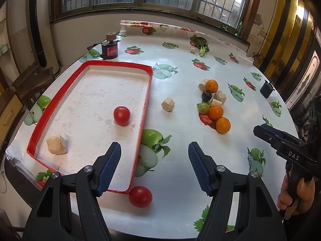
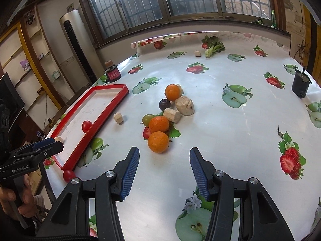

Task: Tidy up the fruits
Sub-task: 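Grasp an orange with the left gripper while the right gripper grasps another orange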

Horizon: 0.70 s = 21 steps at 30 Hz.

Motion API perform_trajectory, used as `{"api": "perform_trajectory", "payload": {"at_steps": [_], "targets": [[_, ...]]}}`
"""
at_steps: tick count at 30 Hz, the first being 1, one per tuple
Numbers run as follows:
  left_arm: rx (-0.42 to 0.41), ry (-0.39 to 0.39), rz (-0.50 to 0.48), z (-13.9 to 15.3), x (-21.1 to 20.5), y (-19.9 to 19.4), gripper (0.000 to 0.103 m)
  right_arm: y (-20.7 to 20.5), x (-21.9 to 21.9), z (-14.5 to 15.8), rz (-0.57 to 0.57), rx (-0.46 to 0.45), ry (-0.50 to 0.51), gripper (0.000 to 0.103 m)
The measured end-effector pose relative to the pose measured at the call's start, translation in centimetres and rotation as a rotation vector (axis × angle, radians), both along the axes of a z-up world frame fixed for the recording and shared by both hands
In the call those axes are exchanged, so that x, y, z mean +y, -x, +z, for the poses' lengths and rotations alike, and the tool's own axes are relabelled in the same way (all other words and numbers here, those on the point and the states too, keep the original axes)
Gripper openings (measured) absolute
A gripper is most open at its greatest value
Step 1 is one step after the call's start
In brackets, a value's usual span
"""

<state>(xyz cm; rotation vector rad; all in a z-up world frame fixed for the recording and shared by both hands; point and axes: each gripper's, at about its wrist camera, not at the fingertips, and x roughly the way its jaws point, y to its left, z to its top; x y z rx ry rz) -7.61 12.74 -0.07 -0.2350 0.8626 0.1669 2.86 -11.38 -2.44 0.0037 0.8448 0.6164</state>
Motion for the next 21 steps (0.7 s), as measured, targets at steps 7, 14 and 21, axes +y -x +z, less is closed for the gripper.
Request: {"api": "perform_trajectory", "payload": {"at_steps": [7, 14, 21], "targets": [[0.009, 0.009, -0.043, 0.0, -2.0, -1.2, 0.069, -0.6, -1.5, 0.2, -0.027, 0.000, -0.013, 0.054], [0.022, -0.001, -0.113, -0.5, -5.1, -3.1, 0.069, -1.9, -1.9, 0.7, -0.036, -0.006, -0.015, 0.054], [0.030, 0.018, -0.158, -1.7, -7.3, -4.7, 0.069, -4.3, -1.1, 0.9, -0.019, -0.005, -0.002, 0.054]]}}
